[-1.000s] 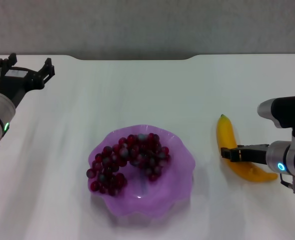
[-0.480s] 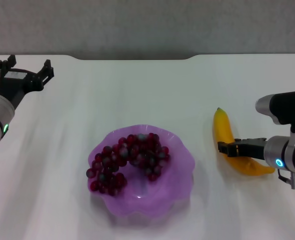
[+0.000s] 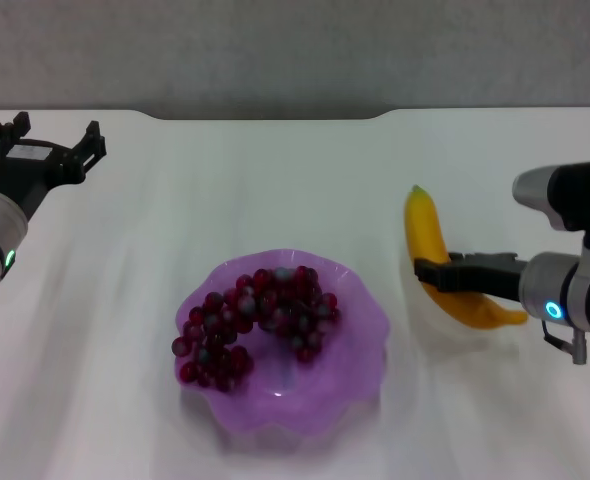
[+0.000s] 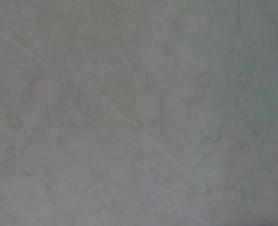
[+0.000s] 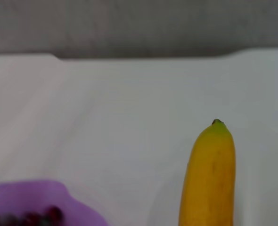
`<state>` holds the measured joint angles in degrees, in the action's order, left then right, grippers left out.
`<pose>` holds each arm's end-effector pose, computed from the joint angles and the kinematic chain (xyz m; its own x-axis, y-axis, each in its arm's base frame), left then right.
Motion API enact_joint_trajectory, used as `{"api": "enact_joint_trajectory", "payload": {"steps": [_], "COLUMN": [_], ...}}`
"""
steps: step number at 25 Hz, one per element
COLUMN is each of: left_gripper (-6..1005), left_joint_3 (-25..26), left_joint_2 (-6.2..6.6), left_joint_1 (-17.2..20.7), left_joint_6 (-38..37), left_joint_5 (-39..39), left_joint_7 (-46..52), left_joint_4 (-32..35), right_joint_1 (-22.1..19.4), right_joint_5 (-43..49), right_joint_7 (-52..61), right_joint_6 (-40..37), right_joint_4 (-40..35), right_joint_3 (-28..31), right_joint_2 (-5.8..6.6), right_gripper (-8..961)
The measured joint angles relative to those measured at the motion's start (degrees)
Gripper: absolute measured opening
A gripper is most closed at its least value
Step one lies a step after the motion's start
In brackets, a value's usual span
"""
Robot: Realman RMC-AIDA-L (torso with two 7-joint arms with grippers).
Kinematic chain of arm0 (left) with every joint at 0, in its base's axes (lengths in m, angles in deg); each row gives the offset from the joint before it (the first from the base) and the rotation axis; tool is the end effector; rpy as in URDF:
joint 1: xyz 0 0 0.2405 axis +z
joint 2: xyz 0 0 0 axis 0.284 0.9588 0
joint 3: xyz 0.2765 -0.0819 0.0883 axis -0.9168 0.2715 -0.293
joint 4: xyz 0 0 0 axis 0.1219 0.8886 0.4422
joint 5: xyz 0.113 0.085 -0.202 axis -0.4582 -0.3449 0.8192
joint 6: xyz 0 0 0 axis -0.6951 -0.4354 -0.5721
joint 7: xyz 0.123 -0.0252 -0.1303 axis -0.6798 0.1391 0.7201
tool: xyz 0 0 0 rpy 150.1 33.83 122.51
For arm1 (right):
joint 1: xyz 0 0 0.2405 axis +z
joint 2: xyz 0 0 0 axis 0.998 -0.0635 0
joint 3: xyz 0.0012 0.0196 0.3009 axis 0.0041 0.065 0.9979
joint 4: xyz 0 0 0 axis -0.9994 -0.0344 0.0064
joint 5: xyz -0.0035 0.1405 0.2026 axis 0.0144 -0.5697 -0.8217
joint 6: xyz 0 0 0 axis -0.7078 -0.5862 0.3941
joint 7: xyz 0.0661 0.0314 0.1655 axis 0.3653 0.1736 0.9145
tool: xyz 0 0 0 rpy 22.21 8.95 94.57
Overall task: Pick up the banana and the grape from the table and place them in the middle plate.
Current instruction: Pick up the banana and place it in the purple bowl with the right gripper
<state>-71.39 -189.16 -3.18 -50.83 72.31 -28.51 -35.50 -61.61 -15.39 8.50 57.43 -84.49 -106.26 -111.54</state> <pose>-0.3204 0.4883 -0.0178 0.7795 0.1188 0.6150 0.6258 -0.1059 -0.7727 0.3071 0.4594 -0.1155 0.5932 -0.6681 -0.4493 -0.7820 -0.3454 -0.5188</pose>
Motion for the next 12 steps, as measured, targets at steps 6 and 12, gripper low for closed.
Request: {"api": "enact_joint_trajectory", "payload": {"steps": [6,12], "left_gripper": [891,891], "left_joint_3": [0.00,0.01], "left_joint_2": [0.00,0.00], "left_joint_1": [0.00,-0.22], "left_joint_6": [-0.04,-0.29], "left_joint_5": [0.00,0.06], "left_joint_7": [-0.10,0.01], "left_joint_4": [0.03,0.04], "right_joint_1": [-2.96,-2.09], "right_joint_5": [0.19,-0.08], "right_joint_7": [-1.64,-2.85], "right_joint_6": [-0.78,-7.72], "right_joint_4": [-9.33,-11.68], "right_joint_3": [-3.75,-11.62], "right_joint_2": [-0.14,-0.12], "right_gripper": [539,553]}}
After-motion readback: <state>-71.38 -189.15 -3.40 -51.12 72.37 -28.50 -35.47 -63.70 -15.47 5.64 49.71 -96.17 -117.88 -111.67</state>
